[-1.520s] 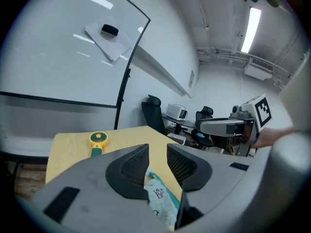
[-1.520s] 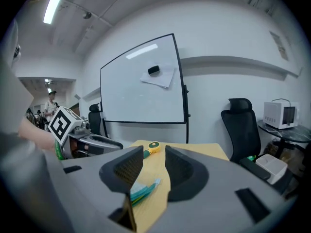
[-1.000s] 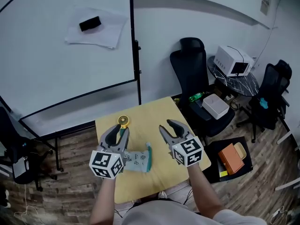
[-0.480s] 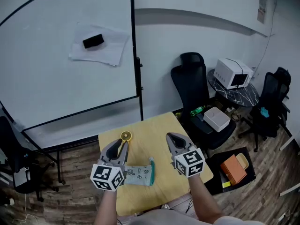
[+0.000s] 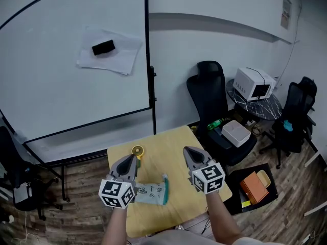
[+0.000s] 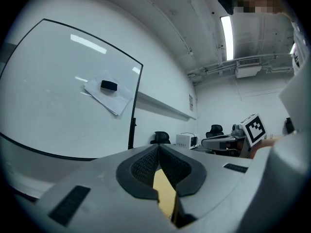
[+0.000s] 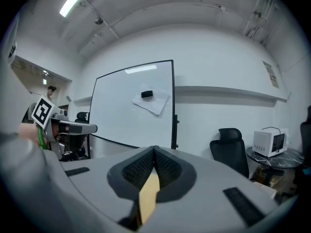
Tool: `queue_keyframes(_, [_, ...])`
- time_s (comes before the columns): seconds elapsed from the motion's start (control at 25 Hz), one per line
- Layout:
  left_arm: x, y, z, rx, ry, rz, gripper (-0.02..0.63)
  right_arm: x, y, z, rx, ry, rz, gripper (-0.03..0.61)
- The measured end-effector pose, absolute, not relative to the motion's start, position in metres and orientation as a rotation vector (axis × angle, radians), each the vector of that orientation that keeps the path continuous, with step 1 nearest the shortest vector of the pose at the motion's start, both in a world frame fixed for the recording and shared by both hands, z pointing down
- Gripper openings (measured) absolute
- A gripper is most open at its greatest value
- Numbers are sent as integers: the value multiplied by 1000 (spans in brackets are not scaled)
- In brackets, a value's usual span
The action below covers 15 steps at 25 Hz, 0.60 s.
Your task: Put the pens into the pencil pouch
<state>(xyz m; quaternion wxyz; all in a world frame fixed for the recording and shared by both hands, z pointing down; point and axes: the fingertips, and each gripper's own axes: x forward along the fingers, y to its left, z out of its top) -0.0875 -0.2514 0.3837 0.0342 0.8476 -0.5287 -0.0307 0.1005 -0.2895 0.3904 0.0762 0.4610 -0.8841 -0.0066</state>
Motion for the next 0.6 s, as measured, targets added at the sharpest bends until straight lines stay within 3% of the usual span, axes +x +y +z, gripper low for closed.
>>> queue_keyframes(0.6, [-90,-250,383,2599,-1622,-76,15,99,-285,383,1374,-2661,-45,0])
